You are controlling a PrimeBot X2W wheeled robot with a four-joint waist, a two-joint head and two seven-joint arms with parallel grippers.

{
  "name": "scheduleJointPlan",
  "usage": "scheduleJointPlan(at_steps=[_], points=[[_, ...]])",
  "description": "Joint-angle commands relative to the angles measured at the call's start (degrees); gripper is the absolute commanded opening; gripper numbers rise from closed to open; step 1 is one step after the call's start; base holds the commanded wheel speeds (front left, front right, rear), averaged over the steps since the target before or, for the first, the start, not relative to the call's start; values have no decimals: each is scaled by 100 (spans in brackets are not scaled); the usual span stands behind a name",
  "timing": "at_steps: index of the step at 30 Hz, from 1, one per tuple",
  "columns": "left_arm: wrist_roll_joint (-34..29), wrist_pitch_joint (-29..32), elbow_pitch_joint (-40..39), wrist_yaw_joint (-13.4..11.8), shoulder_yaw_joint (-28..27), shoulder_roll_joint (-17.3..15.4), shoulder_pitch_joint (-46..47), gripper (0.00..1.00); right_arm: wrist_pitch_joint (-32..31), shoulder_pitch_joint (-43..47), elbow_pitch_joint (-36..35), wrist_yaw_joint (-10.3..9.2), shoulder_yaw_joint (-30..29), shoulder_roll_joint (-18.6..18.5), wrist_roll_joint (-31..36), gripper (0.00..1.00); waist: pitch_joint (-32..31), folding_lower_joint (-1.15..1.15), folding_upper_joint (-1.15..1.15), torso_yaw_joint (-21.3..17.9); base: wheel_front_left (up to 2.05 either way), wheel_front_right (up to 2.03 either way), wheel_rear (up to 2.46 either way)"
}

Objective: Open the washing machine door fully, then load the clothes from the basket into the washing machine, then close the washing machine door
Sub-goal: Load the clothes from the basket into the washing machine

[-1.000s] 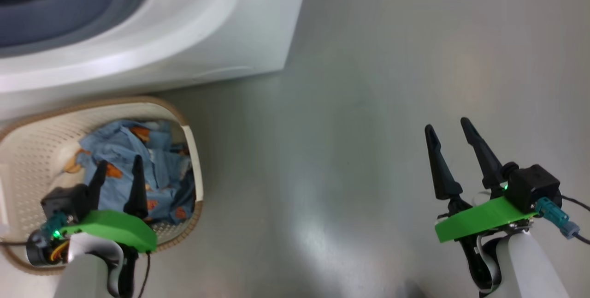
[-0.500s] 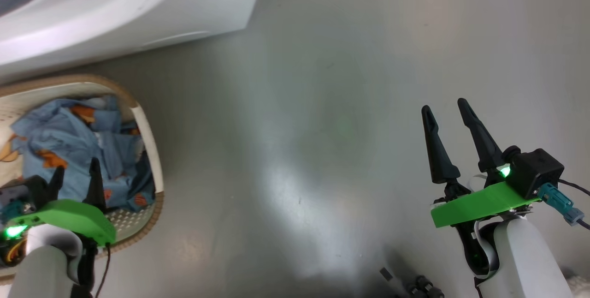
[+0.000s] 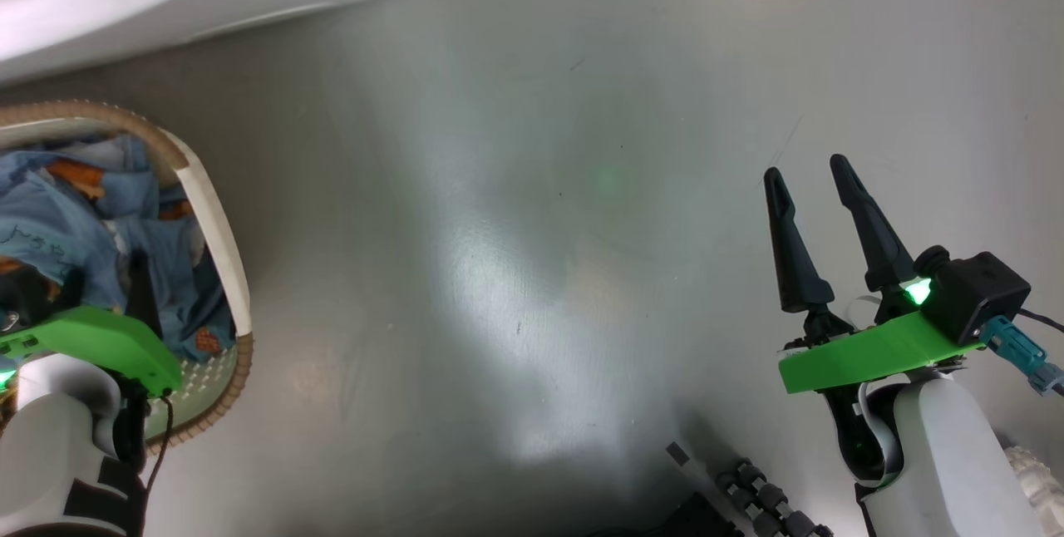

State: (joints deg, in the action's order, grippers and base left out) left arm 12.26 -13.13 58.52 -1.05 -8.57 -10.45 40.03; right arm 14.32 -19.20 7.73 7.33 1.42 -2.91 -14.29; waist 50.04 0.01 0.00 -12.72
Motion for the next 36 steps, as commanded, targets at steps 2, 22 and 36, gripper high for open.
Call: scheduleJointPlan(at_steps=[2, 22, 36], points=[[-98, 46, 109, -147, -75, -285, -102, 100, 68, 73, -132, 16, 140, 2, -70, 100, 91, -1, 0, 8, 0, 0, 0], [-431, 724, 1229, -41, 488, -829, 982, 25, 68, -73, -113, 16, 221, 3, -178, 100, 415, -1, 0, -86, 0, 0, 0], [-254, -135, 1361, 346, 571, -643, 475, 0, 68, -128, 24, 16, 110, 3, -155, 100, -465, -1, 0, 29, 0, 0, 0]])
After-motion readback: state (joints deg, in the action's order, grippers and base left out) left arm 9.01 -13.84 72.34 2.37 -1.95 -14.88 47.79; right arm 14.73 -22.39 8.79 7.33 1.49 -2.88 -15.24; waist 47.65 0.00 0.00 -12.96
